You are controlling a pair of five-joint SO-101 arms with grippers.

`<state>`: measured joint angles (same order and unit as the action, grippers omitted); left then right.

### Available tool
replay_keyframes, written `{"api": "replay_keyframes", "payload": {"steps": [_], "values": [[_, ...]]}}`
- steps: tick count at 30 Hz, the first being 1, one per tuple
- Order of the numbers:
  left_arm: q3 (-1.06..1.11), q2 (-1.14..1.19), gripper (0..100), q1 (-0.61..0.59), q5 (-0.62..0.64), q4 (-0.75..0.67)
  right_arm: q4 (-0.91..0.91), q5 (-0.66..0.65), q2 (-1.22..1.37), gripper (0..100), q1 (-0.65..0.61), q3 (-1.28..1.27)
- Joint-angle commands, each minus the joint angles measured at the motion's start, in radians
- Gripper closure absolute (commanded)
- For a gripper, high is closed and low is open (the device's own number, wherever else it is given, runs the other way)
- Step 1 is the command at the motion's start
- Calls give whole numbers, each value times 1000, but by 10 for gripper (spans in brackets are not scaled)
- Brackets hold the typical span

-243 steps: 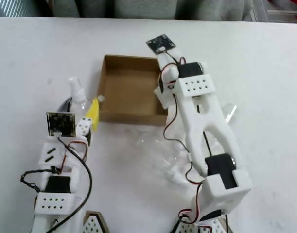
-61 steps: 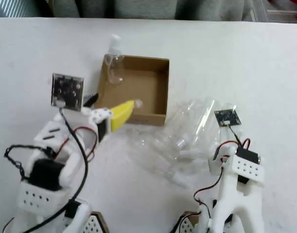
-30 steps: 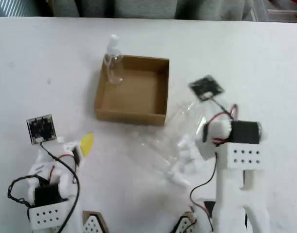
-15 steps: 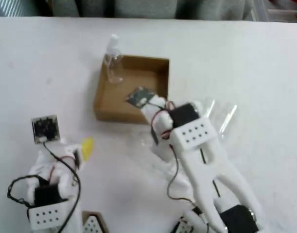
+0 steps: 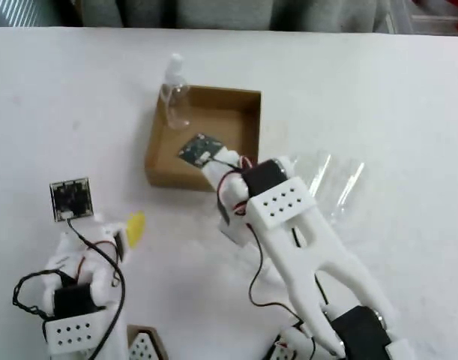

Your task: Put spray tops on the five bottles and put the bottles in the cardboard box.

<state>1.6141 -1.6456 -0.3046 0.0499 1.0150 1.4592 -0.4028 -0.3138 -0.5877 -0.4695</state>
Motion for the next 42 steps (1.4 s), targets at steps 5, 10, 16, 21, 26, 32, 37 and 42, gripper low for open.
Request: {"api": "replay_keyframes", "payload": {"steps": [5,10,16,21,26,32,37,42], "values": [[-37,-8,665,21,-9,6,-206,9,-4,826,-39,-141],[-37,-8,665,21,-9,17,-222,9,-4,738,-38,-173],[-37,-8,665,21,-32,20,-334,2,-2,737,-38,-261],[-37,-8,665,21,-38,20,-398,5,-2,737,-42,-315],[-37,-8,665,21,-38,20,-430,6,19,738,-44,-345],[-37,-8,665,21,-38,20,-426,8,208,833,-45,-265],[-37,-8,665,21,-41,20,-354,40,306,983,-47,-144],[-37,-8,665,21,-41,20,-200,215,249,981,-77,-14]]}}
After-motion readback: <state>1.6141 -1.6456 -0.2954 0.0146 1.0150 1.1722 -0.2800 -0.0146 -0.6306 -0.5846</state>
